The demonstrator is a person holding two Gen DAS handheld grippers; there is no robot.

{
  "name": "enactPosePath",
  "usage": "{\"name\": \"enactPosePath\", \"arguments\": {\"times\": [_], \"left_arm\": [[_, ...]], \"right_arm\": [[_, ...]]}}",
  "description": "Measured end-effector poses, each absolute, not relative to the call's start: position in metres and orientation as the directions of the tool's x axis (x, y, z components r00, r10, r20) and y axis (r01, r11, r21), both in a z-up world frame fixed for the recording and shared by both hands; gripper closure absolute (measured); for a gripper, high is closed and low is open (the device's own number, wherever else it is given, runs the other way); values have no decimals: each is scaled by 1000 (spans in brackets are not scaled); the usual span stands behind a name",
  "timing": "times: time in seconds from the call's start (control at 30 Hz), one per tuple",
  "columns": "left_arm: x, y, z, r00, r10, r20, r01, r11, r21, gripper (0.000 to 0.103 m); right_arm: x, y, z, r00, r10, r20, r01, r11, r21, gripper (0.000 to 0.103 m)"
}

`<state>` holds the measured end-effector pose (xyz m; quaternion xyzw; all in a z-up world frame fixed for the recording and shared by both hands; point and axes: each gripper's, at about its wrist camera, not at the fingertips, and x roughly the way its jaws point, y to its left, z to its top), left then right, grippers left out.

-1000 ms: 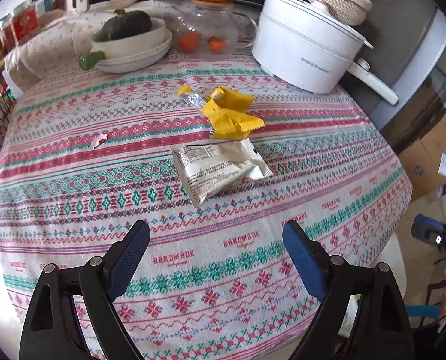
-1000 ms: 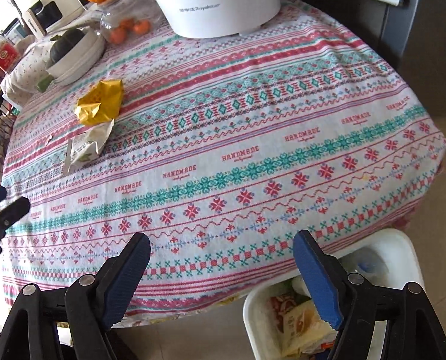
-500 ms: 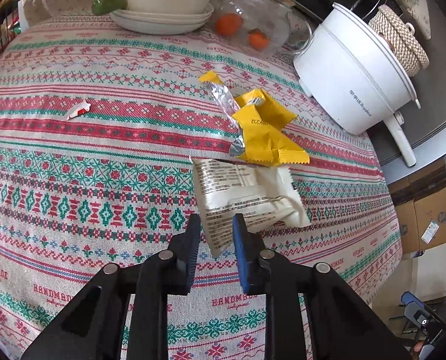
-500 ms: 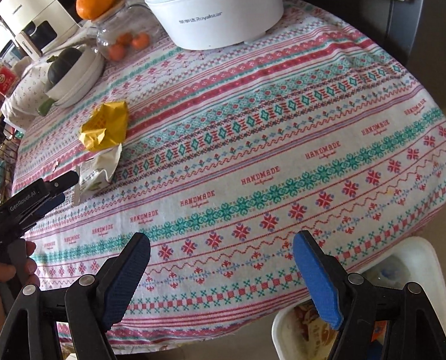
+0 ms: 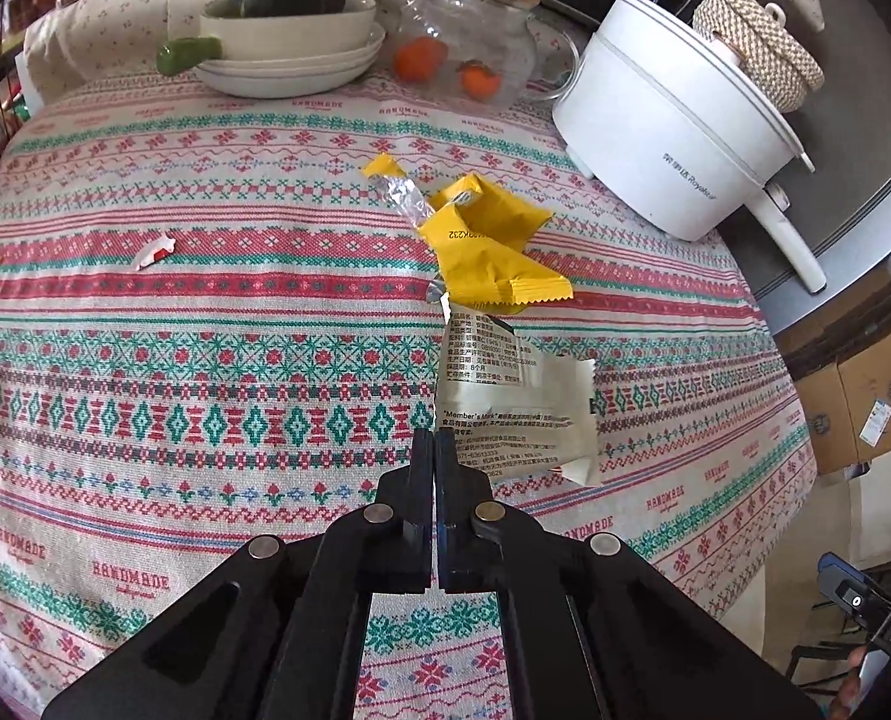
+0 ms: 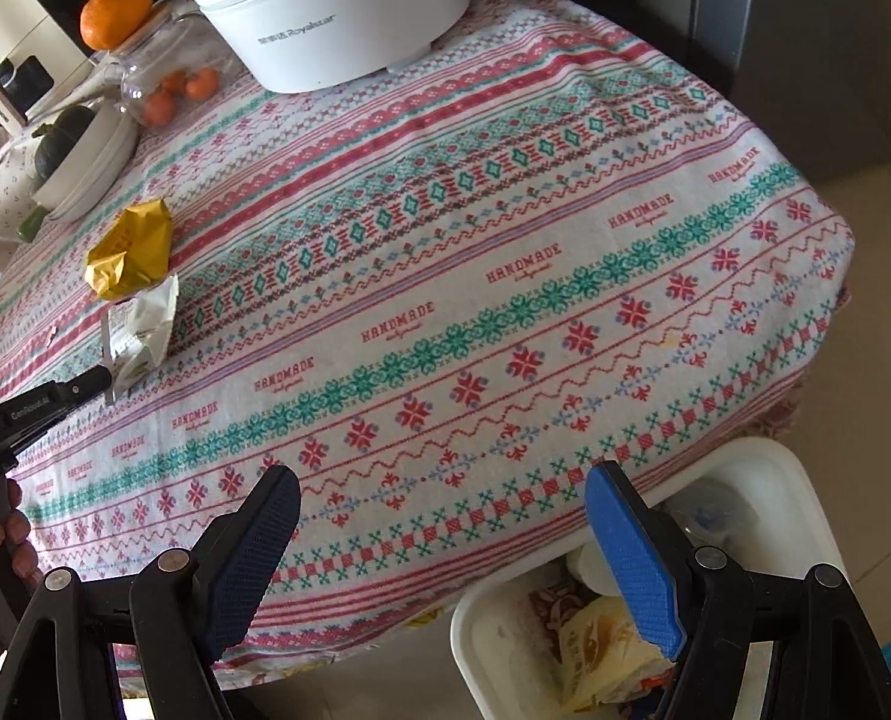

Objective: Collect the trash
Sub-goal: 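Grasp the white snack packet with the left tool and lift it, then grasp the yellow wrapper with the right tool and lift it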

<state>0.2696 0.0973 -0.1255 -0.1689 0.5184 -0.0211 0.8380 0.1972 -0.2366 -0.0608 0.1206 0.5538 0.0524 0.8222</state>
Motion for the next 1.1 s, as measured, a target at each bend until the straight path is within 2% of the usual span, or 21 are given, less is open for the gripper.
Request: {"name": "enactPosePath", "arguments": {"times": [0.37,0.6,0.77,0.87,1.1], "left_arm": [[220,125,-53,580,-153,-800,-82,966,-244,103],[183,159,-11,662,-85,-745,-104,973,-204,103],[164,183,2,699,-66,-713,-120,971,-207,103],[159,194,5,702,-27,-712,-137,976,-171,103],[153,221,1,690,-1,-724,-190,965,-183,103]], "right_arm": [[204,-215,-62,381,225,-897,14,969,249,21],[227,-174,-68,351,227,-909,-62,974,219,21],[259,-131,-63,350,278,-894,-86,960,265,21],[278,-98,-59,357,305,-883,-118,952,281,21],[322,-36,-66,367,366,-855,-141,931,338,21]]}}
